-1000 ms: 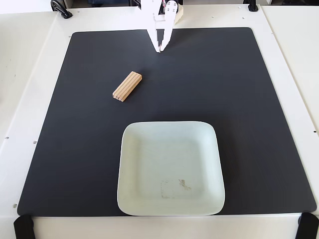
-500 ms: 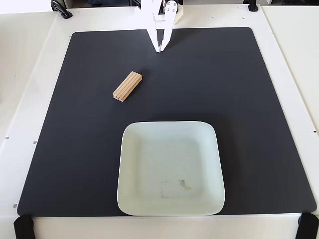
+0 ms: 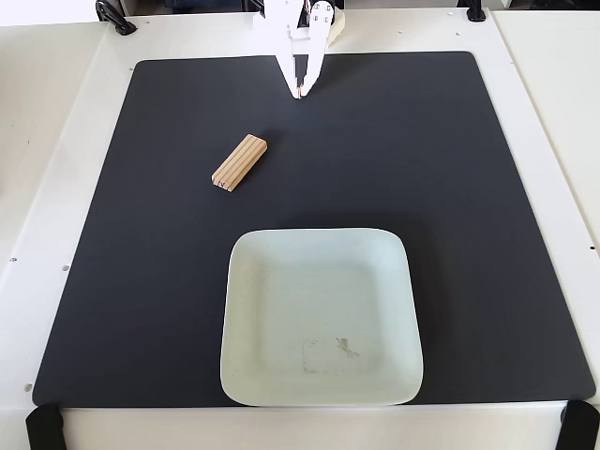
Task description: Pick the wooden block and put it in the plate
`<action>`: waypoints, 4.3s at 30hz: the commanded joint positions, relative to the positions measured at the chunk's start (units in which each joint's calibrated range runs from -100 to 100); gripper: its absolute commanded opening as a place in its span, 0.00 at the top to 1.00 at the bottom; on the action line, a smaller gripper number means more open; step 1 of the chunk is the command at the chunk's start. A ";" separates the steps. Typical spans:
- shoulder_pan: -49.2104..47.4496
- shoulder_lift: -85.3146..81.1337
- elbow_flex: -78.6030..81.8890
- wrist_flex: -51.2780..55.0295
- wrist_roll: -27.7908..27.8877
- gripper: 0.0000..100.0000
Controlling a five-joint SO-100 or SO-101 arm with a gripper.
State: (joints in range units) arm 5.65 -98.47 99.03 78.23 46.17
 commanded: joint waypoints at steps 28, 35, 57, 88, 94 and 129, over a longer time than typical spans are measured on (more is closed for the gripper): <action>17.87 57.79 -55.35 1.18 -0.30 0.99; 22.12 80.84 -70.92 0.20 -0.30 0.99; 21.00 107.96 -86.84 -10.58 -1.96 0.87; 24.47 116.77 -77.13 -27.28 -0.14 0.73; 24.36 117.45 -76.86 -27.37 -0.20 0.84; 7.34 75.16 -70.02 -18.36 -0.14 0.99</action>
State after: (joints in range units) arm 14.34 -25.22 33.07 65.14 46.11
